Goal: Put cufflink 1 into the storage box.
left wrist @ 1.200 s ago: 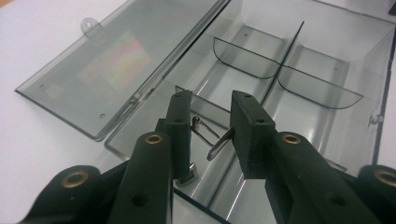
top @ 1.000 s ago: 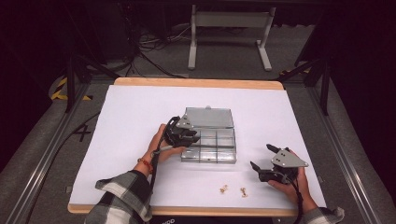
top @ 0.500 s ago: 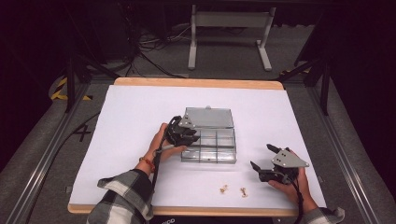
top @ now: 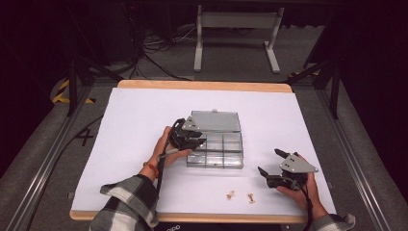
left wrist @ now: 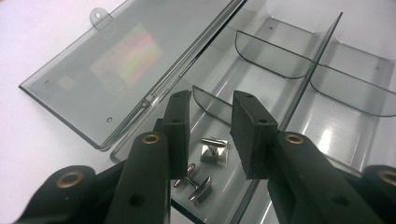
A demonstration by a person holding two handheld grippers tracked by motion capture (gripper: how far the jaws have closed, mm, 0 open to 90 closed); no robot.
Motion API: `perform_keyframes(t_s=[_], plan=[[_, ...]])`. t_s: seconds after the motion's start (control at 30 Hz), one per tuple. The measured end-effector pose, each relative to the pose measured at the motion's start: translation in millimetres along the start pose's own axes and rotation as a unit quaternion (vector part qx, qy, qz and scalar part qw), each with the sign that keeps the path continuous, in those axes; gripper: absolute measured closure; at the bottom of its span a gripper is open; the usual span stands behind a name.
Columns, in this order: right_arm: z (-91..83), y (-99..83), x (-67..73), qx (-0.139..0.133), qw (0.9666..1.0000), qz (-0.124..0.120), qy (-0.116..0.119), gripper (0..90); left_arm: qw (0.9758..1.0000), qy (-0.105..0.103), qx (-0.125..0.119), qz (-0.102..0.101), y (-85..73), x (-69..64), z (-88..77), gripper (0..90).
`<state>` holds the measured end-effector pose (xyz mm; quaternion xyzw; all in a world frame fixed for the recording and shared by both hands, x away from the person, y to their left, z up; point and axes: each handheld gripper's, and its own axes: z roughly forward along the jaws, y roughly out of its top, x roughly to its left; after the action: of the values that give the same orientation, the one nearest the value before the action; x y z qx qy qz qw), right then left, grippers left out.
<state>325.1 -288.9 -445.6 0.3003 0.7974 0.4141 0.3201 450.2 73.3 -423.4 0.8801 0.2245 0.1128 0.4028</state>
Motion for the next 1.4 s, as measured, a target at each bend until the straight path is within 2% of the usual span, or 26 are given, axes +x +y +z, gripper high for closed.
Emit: perform_keyframes(t_s=[0.17, 0.23, 0.37, 0.5, 0.57, 0.7, 0.73, 0.87, 0.9, 1.07, 1.17, 1.27, 1.3, 1.33, 1.4], plan=[[0.6, 0.2, 0.0, 0.003, 1.0000, -0.005, 0.001, 13.7, 1.0000, 0.005, -0.003, 0.007, 0.3, -0.9, -10.3, 68.0], [0.9, 0.3, -0.5, 0.005, 1.0000, -0.002, 0.008, 13.6, 0.9999, 0.007, -0.013, 0.006, -0.9, -2.1, -17.3, 66.9], [2.1, 0.5, -3.1, 0.010, 0.9998, 0.008, 0.017, 13.5, 0.9993, 0.011, -0.033, 0.012, -6.9, -6.0, -38.4, 65.6], [2.9, 1.0, -2.6, 0.013, 0.9997, 0.004, 0.020, 13.5, 0.9983, 0.030, -0.047, 0.018, -17.8, -11.9, -59.1, 63.8], [3.7, 1.2, -2.9, 0.019, 0.9996, 0.003, 0.020, 13.5, 0.9980, 0.025, -0.056, 0.018, -24.7, -14.3, -68.3, 63.6], [6.3, 1.9, -3.1, 0.030, 0.9991, 0.001, 0.032, 13.2, 0.9975, 0.039, -0.052, 0.028, -36.1, -19.6, -79.9, 60.9], [7.2, 2.3, -3.2, 0.036, 0.9988, 0.003, 0.034, 13.2, 0.9976, 0.040, -0.051, 0.025, -39.0, -20.8, -83.2, 60.3], [9.0, 3.0, -3.1, 0.044, 0.9981, -0.003, 0.042, 13.2, 0.9967, 0.047, -0.057, 0.032, -53.5, -28.9, -96.9, 57.4], [9.0, 3.0, -3.1, 0.044, 0.9981, -0.003, 0.042, 13.2, 0.9967, 0.047, -0.057, 0.032, -53.5, -28.9, -96.9, 56.0], [9.7, 3.5, -5.6, 0.051, 0.9975, 0.012, 0.048, 14.3, 0.9961, 0.060, -0.050, 0.040, -73.2, -38.8, -103.0, 50.8], [8.1, 4.0, -6.7, 0.056, 0.9957, 0.032, 0.067, 16.1, 0.9961, 0.062, -0.053, 0.033, -81.9, -42.0, -105.8, 48.0], [5.1, 5.4, -5.5, 0.061, 0.9946, 0.035, 0.076, 17.5, 0.9959, 0.063, -0.060, 0.026, -91.0, -46.0, -108.6, 41.2], [1.2, 7.5, -4.7, 0.053, 0.9934, 0.037, 0.094, 17.8, 0.9957, 0.061, -0.066, 0.022, -94.4, -47.1, -109.5, 41.2], [-0.3, 8.9, -3.9, 0.051, 0.9931, 0.037, 0.099, 18.7, 0.9957, 0.058, -0.071, 0.013, -98.8, -48.9, -110.1, 39.3], [-3.2, 12.3, -0.6, 0.044, 0.9922, 0.037, 0.111, 22.4, 0.9956, 0.058, -0.073, 0.007, -106.9, -51.3, -111.0, 34.0]])
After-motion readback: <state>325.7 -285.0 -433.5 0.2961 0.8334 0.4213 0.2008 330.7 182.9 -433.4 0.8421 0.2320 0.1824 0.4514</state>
